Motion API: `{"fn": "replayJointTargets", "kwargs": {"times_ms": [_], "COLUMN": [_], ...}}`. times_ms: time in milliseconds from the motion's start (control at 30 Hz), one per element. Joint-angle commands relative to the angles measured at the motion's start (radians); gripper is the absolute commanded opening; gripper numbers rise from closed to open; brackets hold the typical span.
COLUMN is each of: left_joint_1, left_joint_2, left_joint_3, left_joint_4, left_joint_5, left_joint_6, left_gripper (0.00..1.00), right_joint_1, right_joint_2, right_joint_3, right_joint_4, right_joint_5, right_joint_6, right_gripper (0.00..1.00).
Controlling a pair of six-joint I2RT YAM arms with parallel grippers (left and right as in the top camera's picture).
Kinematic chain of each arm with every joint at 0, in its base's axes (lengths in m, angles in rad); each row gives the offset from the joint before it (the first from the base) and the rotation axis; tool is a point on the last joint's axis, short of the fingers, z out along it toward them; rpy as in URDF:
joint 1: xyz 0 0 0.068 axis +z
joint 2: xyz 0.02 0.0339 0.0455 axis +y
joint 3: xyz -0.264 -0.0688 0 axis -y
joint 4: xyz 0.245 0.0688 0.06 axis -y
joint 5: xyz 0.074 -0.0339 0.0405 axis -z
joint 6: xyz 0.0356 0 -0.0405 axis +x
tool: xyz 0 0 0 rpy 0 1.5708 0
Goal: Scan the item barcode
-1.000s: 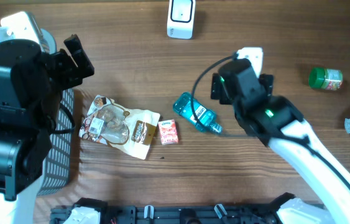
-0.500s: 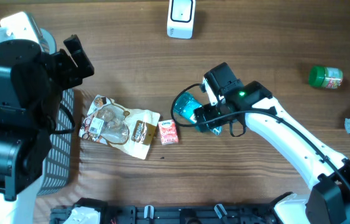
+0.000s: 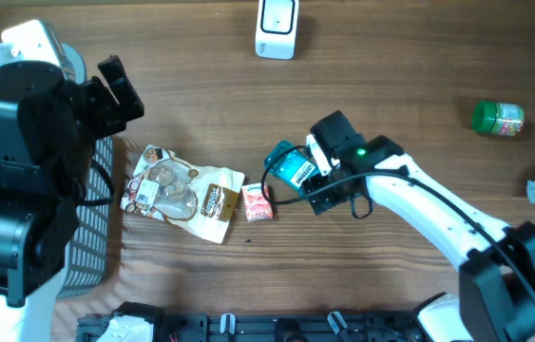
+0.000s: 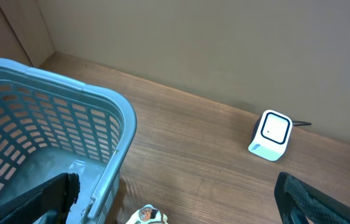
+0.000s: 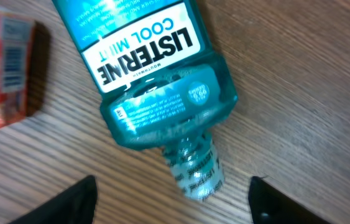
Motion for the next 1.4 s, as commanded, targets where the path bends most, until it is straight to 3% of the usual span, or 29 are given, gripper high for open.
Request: {"fn": "replayJointTargets", "kwargs": {"times_ms": [0, 167, 233, 600, 667, 900, 1100, 1367], "left_joint_1": [0.003, 0.003, 0.003, 0.003, 0.003, 0.003, 0.003, 0.003], "left_joint_2": [0.003, 0.003, 0.003, 0.003, 0.003, 0.005, 0.005, 0.005], "left_joint_3": [-0.003, -0.003, -0.003, -0.003, -0.003, -0.003, -0.003, -0.003], "left_joint_4": [-0.001, -0.003, -0.005, -0.019, -0.019, -0.022, -0.028, -0.030], "left_joint_5": [-0.013, -0.013, -0.013, -0.013, -0.013, -0.013, -0.013, -0.014], "left_joint_6": [-0.010, -0.009, -0.010, -0.010, -0.010, -0.009, -0.009, -0.009], "left_gripper": [1.00, 1.00, 1.00, 1.00, 1.00, 1.00, 1.00, 1.00], "right_joint_1": [0.000, -0.001, -0.001, 0.000, -0.001, 0.000, 0.000, 0.000], "right_joint_2": [0.083, 0.122, 0.133, 0.189, 0.187, 0.186, 0.186, 0.186], "right_joint_3": [-0.009, -0.009, -0.009, -0.008, 0.002, 0.175, 0.367, 0.639], "right_joint_4": [0.005, 0.034, 0.047, 0.059, 0.045, -0.119, -0.404, -0.647], "right_joint_5": [-0.016, 0.007, 0.007, 0.006, 0.006, 0.006, 0.005, -0.006], "right_joint_6": [-0.028, -0.030, -0.032, 0.002, 0.010, 0.052, 0.080, 0.106], "right_gripper": [0.72, 0.68, 0.59, 0.42, 0.31, 0.25, 0.22, 0.20]}}
